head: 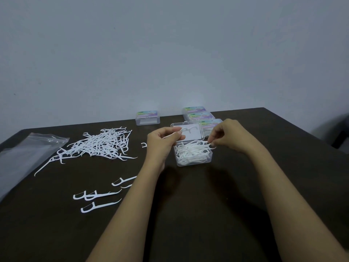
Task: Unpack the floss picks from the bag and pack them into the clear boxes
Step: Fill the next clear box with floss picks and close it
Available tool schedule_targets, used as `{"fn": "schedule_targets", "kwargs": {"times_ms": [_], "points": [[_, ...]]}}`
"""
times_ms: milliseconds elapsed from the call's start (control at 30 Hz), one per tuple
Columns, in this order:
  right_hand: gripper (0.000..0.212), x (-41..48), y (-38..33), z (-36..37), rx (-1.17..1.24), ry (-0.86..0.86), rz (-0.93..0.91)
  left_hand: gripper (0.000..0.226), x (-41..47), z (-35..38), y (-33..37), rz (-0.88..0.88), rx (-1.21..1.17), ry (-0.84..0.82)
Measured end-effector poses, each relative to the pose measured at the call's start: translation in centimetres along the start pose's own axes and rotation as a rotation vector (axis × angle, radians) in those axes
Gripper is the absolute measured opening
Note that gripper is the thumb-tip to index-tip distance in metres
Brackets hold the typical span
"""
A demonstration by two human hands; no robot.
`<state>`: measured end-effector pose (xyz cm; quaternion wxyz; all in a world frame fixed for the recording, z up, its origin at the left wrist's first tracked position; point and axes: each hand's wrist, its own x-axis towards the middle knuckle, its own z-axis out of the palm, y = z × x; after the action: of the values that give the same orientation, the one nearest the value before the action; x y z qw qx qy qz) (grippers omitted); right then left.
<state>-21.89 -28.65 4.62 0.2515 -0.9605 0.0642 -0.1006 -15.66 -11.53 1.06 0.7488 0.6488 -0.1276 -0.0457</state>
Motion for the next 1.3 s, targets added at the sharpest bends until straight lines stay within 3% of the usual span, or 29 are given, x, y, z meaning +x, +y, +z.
{"fn": "schedule_targets", "kwargs": {"times_ms": [267, 367, 500, 633, 733, 833, 933, 1067, 1300], "points": [[0.013, 0.3, 0.3, 0.2, 0.127, 0.199, -0.057, 0.01, 0.5, -0.2, -0.3, 0.011, -0.05, 0.067], [0.012, 0.5, -0.1, 1.0, 0.173, 0.191, -0.067, 0.007, 0.5, -0.2, -0.4, -0.001, -0.065, 0.072], [0.016, 0.7, -0.5, 2.1, 0.167, 0.051, -0.036, 0.008, 0.4, -0.1, -0.4, 0.001, -0.024, 0.059], [0.024, 1.1, 0.4, 1.8, 0.159, 0.171, 0.088, 0.015, 0.3, -0.3, -0.4, 0.038, 0.033, 0.008], [0.048, 0.6, -0.4, 1.8, 0.477, 0.18, 0.261, 0.018, 0.3, -0.2, -0.5, 0.07, 0.146, -0.062], [0.052, 0.0, -2.0, 2.3, 0.77, 0.116, 0.353, 0.019, 0.2, 0.0, -0.4, 0.089, 0.242, -0.152], [0.056, -0.2, -3.4, 3.0, 0.956, 0.167, 0.365, 0.019, 0.0, 0.0, -0.2, 0.106, 0.288, -0.258], [0.061, -0.1, -3.6, 3.2, 1.081, 0.199, 0.336, 0.016, 0.0, 0.0, -0.4, 0.152, 0.466, -0.278], [0.061, -0.6, -4.1, 3.2, 1.082, 0.118, 0.279, 0.009, 0.0, 0.6, -1.0, 0.24, 0.723, -0.24]]}}
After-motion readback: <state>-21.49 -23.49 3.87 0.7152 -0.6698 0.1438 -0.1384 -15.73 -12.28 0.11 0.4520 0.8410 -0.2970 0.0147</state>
